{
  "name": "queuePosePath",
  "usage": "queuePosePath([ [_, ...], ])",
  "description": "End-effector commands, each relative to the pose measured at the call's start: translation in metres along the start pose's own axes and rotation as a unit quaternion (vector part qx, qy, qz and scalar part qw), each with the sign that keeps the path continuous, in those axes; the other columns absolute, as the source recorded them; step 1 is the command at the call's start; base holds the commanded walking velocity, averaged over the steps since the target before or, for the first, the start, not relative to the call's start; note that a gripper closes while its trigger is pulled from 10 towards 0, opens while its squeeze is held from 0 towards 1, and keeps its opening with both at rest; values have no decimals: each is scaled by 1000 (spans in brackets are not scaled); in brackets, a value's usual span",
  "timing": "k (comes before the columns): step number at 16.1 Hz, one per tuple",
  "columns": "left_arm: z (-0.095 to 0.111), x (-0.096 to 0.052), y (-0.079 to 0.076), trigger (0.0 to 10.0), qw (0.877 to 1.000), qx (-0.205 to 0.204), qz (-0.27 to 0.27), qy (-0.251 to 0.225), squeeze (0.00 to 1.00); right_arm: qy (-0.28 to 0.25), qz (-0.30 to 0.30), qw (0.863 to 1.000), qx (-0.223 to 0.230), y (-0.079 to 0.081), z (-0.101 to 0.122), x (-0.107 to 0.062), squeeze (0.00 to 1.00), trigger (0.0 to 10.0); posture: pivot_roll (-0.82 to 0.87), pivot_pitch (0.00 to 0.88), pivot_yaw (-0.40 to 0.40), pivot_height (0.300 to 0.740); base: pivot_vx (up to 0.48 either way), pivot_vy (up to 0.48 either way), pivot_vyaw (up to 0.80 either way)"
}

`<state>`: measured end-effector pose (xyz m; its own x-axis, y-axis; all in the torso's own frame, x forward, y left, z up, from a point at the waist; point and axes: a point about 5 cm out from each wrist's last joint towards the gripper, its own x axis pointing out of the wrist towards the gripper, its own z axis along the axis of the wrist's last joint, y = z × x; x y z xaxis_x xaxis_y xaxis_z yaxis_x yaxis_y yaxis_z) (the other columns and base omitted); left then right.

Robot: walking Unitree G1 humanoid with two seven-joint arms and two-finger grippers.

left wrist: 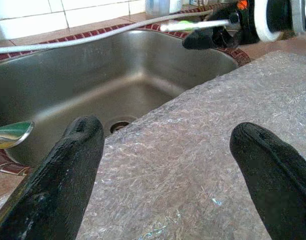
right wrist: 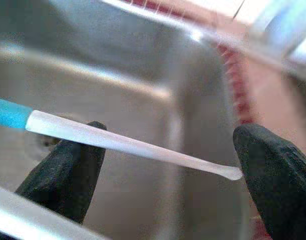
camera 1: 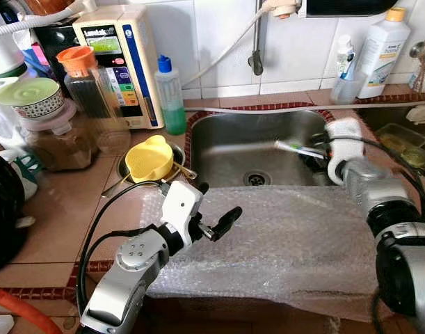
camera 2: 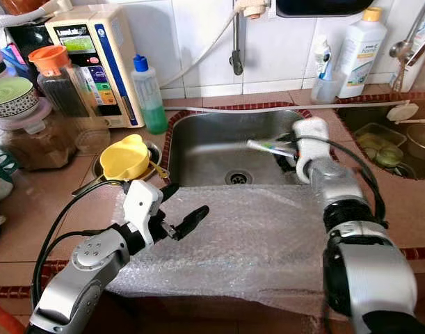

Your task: Kitchen organization

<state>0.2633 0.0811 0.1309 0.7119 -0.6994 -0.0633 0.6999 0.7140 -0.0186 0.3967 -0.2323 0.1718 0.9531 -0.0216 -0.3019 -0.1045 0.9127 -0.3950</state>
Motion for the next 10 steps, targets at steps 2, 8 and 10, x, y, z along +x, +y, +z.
queuePosePath([
  [2,2,-1,-2,10000,1000,7,-4,2,0,-13,-10,999,-46,0,15,1,0,10000,-245,44,128,740,0,0,0],
  [8,2,1,-4,10000,1000,6,-8,5,0,-61,65,996,-22,32,34,6,0,10000,-246,56,135,740,0,0,0],
  [10,3,-1,-1,10000,1000,8,4,2,0,-66,68,995,-12,38,32,7,0,10000,-246,56,135,740,0,0,0],
])
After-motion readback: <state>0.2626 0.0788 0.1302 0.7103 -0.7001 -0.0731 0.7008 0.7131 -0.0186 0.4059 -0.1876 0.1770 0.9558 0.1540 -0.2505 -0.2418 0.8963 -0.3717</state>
